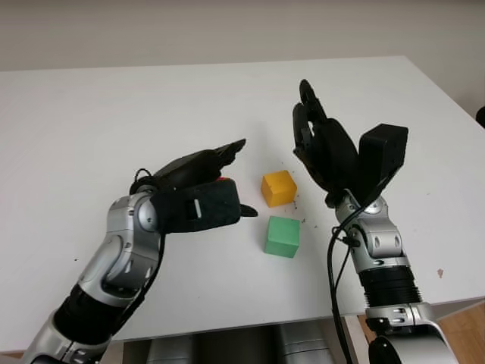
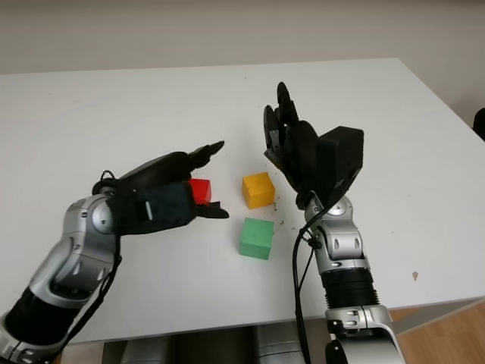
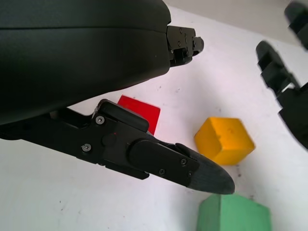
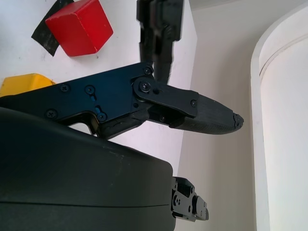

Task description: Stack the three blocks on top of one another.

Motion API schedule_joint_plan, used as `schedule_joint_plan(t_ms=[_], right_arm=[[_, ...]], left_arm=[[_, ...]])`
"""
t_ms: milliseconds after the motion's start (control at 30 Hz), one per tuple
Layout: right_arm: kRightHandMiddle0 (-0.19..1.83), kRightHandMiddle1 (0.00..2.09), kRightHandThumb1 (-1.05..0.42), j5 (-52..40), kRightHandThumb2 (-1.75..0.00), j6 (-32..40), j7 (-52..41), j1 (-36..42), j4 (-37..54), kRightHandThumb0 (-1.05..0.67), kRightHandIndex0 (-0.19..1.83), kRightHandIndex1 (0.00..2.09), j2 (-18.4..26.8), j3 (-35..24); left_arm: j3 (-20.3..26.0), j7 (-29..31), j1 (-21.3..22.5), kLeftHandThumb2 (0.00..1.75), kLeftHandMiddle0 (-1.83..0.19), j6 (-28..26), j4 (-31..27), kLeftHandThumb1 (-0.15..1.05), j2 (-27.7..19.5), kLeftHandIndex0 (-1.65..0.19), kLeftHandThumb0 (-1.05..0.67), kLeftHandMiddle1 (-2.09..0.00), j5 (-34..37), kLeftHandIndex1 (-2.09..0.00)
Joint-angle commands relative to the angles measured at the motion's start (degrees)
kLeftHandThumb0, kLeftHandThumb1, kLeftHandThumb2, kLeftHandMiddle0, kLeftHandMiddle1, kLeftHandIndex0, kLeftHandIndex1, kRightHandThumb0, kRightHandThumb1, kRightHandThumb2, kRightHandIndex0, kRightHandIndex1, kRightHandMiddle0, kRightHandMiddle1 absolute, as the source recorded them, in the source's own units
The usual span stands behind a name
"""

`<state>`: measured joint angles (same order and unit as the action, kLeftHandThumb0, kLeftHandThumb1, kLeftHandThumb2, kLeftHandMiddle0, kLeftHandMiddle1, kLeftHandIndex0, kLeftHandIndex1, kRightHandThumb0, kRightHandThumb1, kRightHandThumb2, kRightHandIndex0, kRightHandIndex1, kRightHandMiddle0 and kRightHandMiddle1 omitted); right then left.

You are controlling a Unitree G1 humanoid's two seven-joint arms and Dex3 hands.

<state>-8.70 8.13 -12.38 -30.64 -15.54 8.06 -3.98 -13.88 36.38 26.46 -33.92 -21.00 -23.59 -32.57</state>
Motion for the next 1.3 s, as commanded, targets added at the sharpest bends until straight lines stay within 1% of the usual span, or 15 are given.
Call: schedule_joint_plan(t_ms=[0,33,167,200,233,367,433,533,567,633,700,833,1000,1100,1267], right_arm=[[-0.19,0.00,-1.05,0.19,-0.70,-0.71,-0.23,-0.17,0.08,-0.74,-0.19,0.00,0.33,-0.18],[-0.19,0.00,-1.05,0.16,-0.70,-0.84,-0.36,-0.24,-0.01,-0.74,-0.19,0.00,0.42,-0.25],[-0.19,0.00,-1.05,0.45,-0.70,-1.67,-0.38,-0.40,-0.28,-0.72,-0.19,0.00,0.77,-0.48],[-0.19,0.00,-1.05,0.60,-0.70,-1.94,-0.45,-0.41,-0.31,-0.72,-0.19,0.00,0.99,-0.52],[-0.19,0.00,-1.05,0.49,-0.70,-1.90,-0.53,-0.44,-0.24,-0.71,-0.19,0.00,1.12,-0.69],[-0.19,0.00,-1.05,-0.02,-0.59,0.20,-1.13,-1.06,0.44,-0.68,-0.19,0.00,2.24,-1.25],[-0.19,0.01,-1.05,-0.19,-0.45,0.64,-1.56,-1.86,0.02,-0.68,-0.19,0.00,3.04,-1.63],[-0.13,0.05,-1.05,-0.75,-0.29,1.05,-2.67,-2.80,-0.41,-0.69,-0.18,0.02,4.29,-2.31],[-0.12,0.05,-1.05,-0.44,-0.27,1.23,-2.73,-3.27,-0.73,-0.70,-0.17,0.02,4.98,-2.40],[0.01,0.11,-1.05,0.42,-0.19,0.71,-3.07,-4.12,-1.55,-0.68,-0.04,0.09,6.54,-2.43],[0.08,0.14,-1.05,1.00,-0.15,-0.12,-3.79,-4.94,-2.58,-0.65,0.02,0.11,7.99,-2.53],[0.18,0.19,-1.02,2.86,-0.07,-1.74,-5.52,-6.13,-4.15,-0.62,0.17,0.17,11.17,-2.28],[0.24,0.22,-0.96,5.79,-0.04,-5.19,-8.15,-7.16,-5.62,-0.59,0.26,0.20,14.89,-1.25],[0.27,0.24,-0.91,8.54,-0.03,-8.82,-9.49,-8.15,-7.48,-0.54,0.27,0.20,16.98,0.31],[0.30,0.24,-0.86,17.43,-0.03,-16.92,-10.02,-10.06,-10.53,-0.51,0.32,0.20,21.80,5.29]], left_arm=[[3.02,0.00,-0.05,0.14,0.08,-1.01,-2.94,1.05,-0.46,0.10,-0.92,-0.05,1.87,-0.06],[4.37,-0.58,-0.25,0.16,0.07,-1.25,-3.85,1.05,-0.44,0.10,-0.91,-0.05,2.83,-0.06],[9.14,-4.40,-1.93,0.39,0.03,-1.20,-6.55,1.05,-0.27,0.07,-0.92,-0.06,5.18,-0.07],[10.96,-6.12,-2.64,0.52,0.03,-0.75,-7.17,1.05,0.48,0.05,-0.89,-0.06,6.28,-0.07],[13.03,-8.14,-3.37,0.57,0.03,-0.13,-7.58,1.05,1.68,0.04,-0.87,-0.06,7.86,-0.07],[19.43,-17.37,-5.59,0.61,0.03,1.74,-7.20,1.05,6.98,0.02,-0.81,-0.05,12.97,-0.07],[21.35,-22.42,-6.55,0.63,0.04,4.15,-5.64,1.05,9.04,0.04,-0.79,-0.05,14.31,-0.06],[23.30,-29.50,-8.10,0.66,0.02,10.75,-2.21,1.05,10.87,0.02,-0.75,-0.06,15.68,-0.06],[24.60,-31.77,-8.66,0.66,0.02,13.19,-0.68,1.05,12.02,0.02,-0.74,-0.06,17.05,-0.07],[26.84,-35.51,-9.88,0.63,0.00,17.73,2.31,1.05,13.59,0.00,-0.72,-0.07,19.53,-0.07],[28.56,-38.10,-11.01,0.61,-0.02,21.23,4.61,1.05,14.44,-0.01,-0.73,-0.07,21.67,-0.08],[30.45,-39.83,-13.40,0.60,0.00,25.03,7.13,1.05,14.42,0.01,-0.70,-0.05,25.00,-0.06],[30.57,-41.25,-15.53,0.60,0.01,26.18,7.76,1.05,15.05,0.04,-0.69,-0.05,27.16,-0.05],[29.81,-42.27,-16.52,0.60,0.00,26.93,7.72,1.05,15.21,0.02,-0.67,-0.06,26.79,-0.06],[28.88,-43.03,-17.71,0.63,0.00,27.90,6.60,1.05,15.27,0.02,-0.66,-0.06,26.50,-0.06]])
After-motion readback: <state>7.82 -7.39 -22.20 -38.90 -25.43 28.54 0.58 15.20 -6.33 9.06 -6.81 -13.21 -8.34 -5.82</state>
